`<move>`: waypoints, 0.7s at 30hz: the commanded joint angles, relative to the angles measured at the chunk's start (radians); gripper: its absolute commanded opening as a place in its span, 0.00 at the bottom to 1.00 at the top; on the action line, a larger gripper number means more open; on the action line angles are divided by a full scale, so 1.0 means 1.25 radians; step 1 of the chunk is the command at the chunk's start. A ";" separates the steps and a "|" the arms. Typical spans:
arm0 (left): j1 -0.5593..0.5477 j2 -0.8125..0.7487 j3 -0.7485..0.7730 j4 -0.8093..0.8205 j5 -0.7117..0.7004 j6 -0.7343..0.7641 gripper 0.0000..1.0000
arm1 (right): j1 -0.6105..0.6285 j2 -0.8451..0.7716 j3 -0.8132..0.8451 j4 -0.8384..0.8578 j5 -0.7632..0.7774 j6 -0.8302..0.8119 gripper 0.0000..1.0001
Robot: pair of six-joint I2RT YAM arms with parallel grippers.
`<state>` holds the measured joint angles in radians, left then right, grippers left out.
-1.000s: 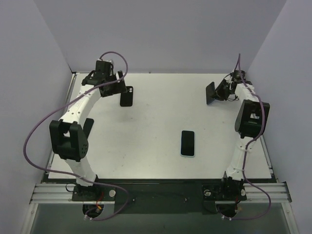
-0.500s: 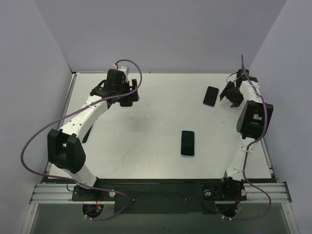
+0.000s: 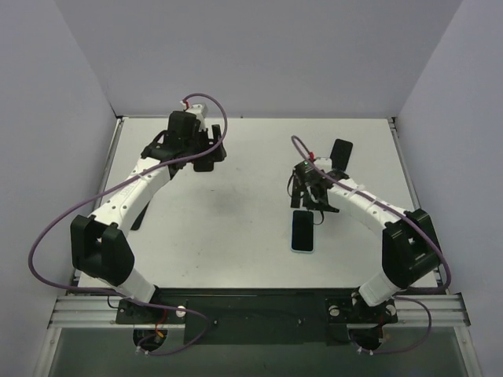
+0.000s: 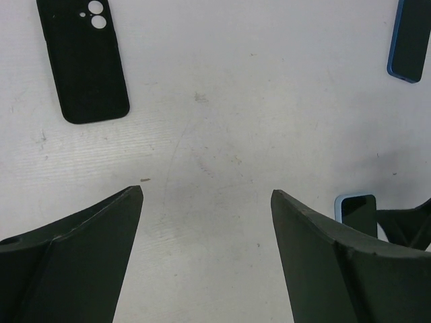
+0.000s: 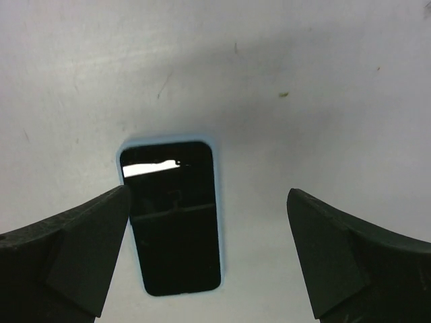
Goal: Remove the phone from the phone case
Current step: Phone at the center of the board, then pick up the phone at the center of the board.
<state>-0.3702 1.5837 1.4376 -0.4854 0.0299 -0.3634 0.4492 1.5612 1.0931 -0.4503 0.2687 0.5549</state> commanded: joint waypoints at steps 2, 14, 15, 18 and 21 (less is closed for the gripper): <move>0.002 -0.039 -0.011 0.055 0.037 -0.012 0.88 | 0.139 -0.024 -0.033 -0.042 0.135 0.058 0.95; 0.005 -0.041 -0.020 0.067 0.095 -0.008 0.89 | 0.122 0.003 -0.150 0.088 -0.088 -0.033 0.90; 0.005 -0.041 -0.020 0.068 0.099 -0.006 0.90 | 0.108 -0.001 -0.170 0.096 -0.097 -0.041 0.90; 0.008 -0.036 -0.021 0.072 0.115 -0.012 0.90 | 0.091 -0.011 -0.197 0.101 -0.108 -0.040 0.89; 0.011 -0.032 -0.024 0.080 0.139 -0.026 0.90 | 0.091 0.004 -0.209 0.100 -0.112 -0.017 0.86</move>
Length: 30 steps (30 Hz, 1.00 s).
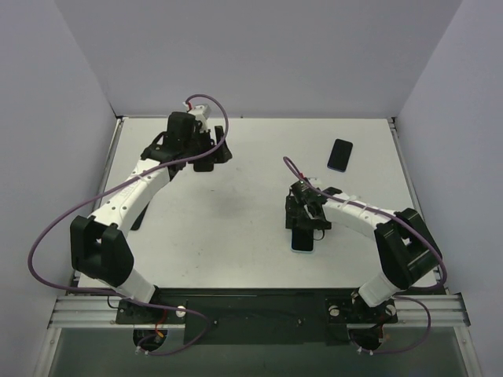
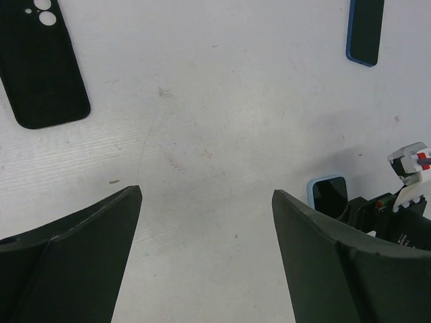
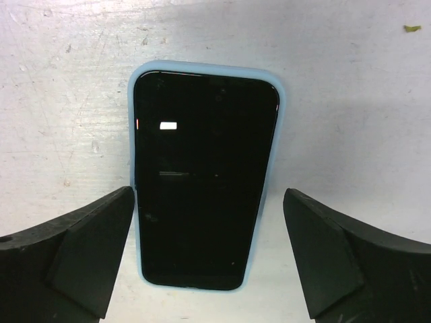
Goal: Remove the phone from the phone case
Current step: Pick up the phone at the center of the board.
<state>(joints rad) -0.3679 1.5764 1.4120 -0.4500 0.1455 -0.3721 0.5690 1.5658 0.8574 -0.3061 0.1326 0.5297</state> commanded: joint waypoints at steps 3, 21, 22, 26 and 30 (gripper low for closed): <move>0.010 -0.022 -0.008 0.059 0.054 -0.023 0.90 | 0.005 0.041 -0.018 -0.007 0.001 0.033 0.79; 0.021 0.031 -0.045 0.158 0.229 -0.154 0.83 | 0.049 -0.063 -0.096 0.154 0.067 0.044 0.12; 0.017 0.043 -0.062 0.173 0.249 -0.166 0.83 | 0.047 -0.094 -0.099 0.160 0.063 0.037 0.07; -0.039 0.100 -0.133 0.336 0.375 -0.312 0.84 | 0.024 -0.169 -0.115 0.216 0.039 -0.008 0.00; -0.081 0.155 -0.208 0.533 0.455 -0.474 0.86 | 0.014 -0.247 -0.152 0.299 -0.025 -0.024 0.00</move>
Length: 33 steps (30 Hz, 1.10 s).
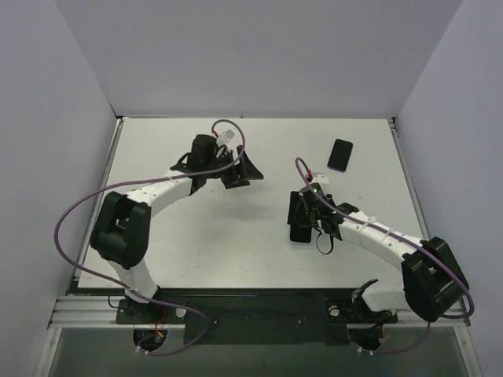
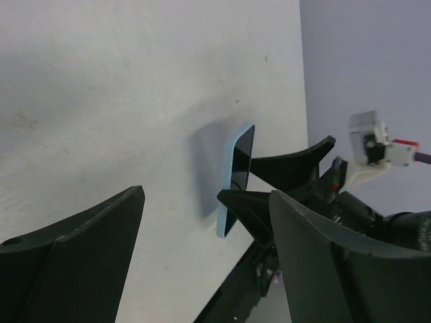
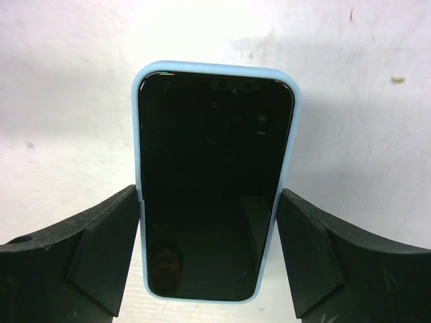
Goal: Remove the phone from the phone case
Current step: Pick up the phone at the center of the board.
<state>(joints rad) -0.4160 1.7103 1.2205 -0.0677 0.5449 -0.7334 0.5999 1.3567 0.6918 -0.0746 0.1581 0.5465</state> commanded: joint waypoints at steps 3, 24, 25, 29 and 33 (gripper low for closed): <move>-0.071 0.072 -0.073 0.305 0.151 -0.220 0.87 | -0.011 -0.115 -0.028 0.138 -0.088 -0.042 0.00; -0.190 0.107 -0.047 0.236 0.122 -0.132 0.79 | 0.064 -0.177 0.011 0.132 -0.140 -0.036 0.00; -0.190 0.109 -0.046 0.232 0.119 -0.129 0.77 | 0.065 -0.178 0.013 0.131 -0.140 -0.037 0.00; -0.190 0.117 -0.035 0.215 0.129 -0.123 0.67 | 0.081 -0.190 0.017 0.127 -0.134 -0.043 0.00; -0.191 0.120 -0.029 0.209 0.143 -0.121 0.56 | 0.083 -0.198 0.029 0.114 -0.135 -0.055 0.00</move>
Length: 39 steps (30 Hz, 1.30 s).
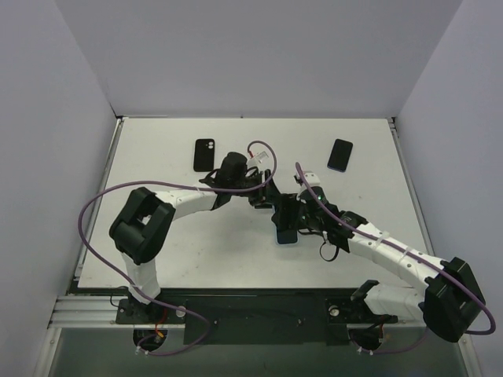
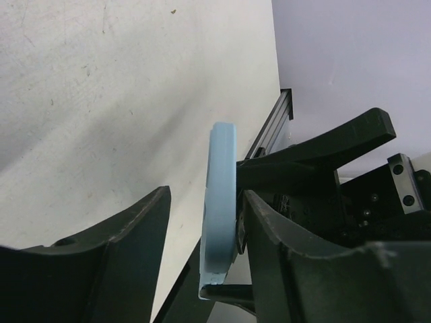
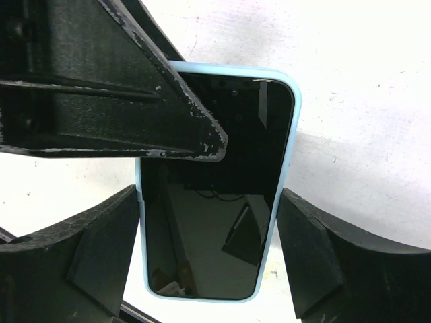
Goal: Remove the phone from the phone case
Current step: Pick up the phone at the center of the board, then remove the phone case from the phone.
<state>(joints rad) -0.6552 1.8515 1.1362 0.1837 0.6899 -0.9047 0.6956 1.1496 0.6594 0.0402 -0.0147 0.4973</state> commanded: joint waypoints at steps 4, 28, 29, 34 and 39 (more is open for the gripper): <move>0.000 0.005 0.045 -0.006 0.033 0.028 0.26 | 0.009 -0.032 0.066 0.007 0.003 -0.031 0.00; 0.157 -0.188 0.009 0.304 0.174 -0.057 0.00 | -0.203 -0.166 0.003 0.034 -0.504 0.056 0.61; 0.156 -0.184 0.008 0.352 0.192 -0.088 0.00 | -0.215 -0.167 -0.002 0.067 -0.522 0.076 0.57; 0.156 -0.171 0.000 0.434 0.230 -0.151 0.00 | -0.240 -0.165 -0.028 0.173 -0.582 0.126 0.52; 0.150 -0.166 0.004 0.480 0.256 -0.183 0.00 | -0.268 -0.164 -0.022 0.171 -0.614 0.118 0.43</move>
<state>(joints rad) -0.4618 1.6512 1.1206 0.6033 0.9417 -1.0458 0.3882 0.9569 0.6277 0.1555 -0.6880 0.6258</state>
